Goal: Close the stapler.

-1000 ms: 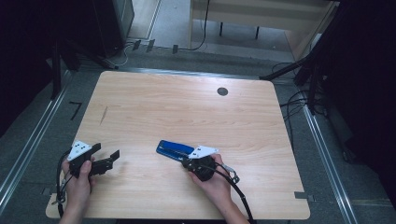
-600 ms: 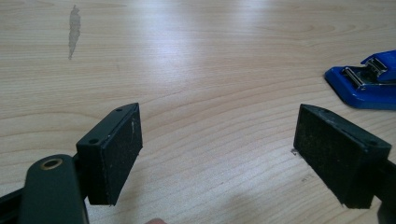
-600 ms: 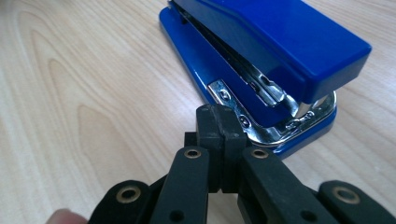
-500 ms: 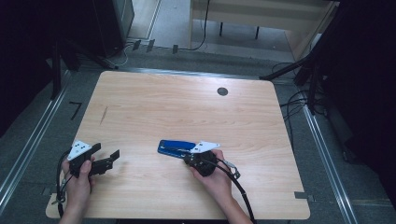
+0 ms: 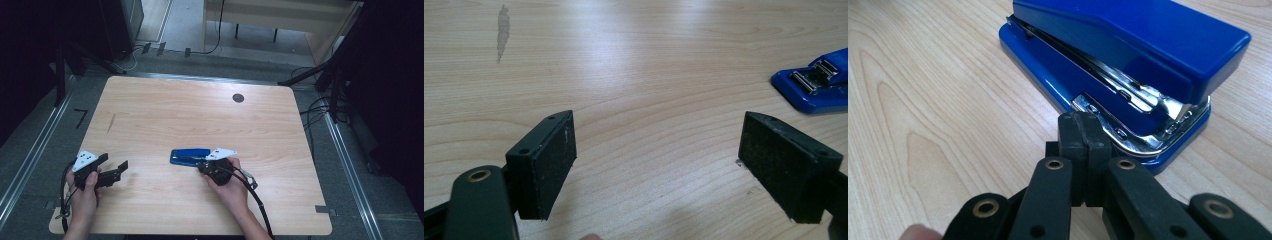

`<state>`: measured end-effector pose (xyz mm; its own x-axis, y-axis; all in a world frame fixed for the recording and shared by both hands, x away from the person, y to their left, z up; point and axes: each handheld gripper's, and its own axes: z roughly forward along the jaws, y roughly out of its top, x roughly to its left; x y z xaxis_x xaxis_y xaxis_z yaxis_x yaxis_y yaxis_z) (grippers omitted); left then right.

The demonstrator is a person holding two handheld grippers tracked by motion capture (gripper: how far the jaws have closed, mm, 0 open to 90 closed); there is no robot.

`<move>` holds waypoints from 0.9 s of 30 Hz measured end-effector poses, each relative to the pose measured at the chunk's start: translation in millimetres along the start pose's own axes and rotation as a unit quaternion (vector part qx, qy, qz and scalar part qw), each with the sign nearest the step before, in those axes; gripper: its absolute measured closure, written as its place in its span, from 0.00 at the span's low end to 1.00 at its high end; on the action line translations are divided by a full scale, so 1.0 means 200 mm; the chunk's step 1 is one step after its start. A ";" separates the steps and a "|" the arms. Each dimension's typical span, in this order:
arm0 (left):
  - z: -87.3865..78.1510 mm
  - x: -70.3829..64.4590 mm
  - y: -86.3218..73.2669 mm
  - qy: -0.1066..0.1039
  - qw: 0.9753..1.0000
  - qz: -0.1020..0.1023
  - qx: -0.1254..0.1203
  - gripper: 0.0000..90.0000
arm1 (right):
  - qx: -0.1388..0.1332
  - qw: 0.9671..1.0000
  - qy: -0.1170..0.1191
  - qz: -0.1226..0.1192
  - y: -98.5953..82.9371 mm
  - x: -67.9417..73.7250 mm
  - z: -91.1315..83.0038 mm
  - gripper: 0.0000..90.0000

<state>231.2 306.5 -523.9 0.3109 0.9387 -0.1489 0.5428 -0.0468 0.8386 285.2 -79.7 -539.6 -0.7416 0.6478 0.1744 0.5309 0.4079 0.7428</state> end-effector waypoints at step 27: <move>0.00 0.00 0.00 0.001 1.000 0.003 0.000 0.18 | -0.099 0.993 -0.054 -0.023 -0.12 -0.07 -0.41 0.62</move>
<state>231.5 306.3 -523.8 0.3125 0.9392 -0.1426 0.5411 -0.0526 0.8393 248.4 -150.9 -506.2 -0.7091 0.7012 0.0742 0.3978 0.3109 0.8632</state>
